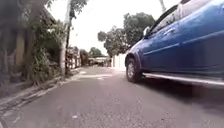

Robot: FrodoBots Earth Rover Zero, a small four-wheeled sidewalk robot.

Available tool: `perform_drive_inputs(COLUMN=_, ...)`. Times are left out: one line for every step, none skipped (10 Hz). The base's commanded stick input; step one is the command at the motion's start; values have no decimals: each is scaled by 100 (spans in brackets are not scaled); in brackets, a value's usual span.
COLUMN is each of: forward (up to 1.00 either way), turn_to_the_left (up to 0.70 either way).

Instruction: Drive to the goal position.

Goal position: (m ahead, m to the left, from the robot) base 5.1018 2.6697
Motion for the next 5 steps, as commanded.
perform_drive_inputs(forward=50, turn_to_the_left=0)
perform_drive_inputs(forward=50, turn_to_the_left=0)
perform_drive_inputs(forward=50, turn_to_the_left=0)
perform_drive_inputs(forward=50, turn_to_the_left=0)
perform_drive_inputs(forward=50, turn_to_the_left=0)
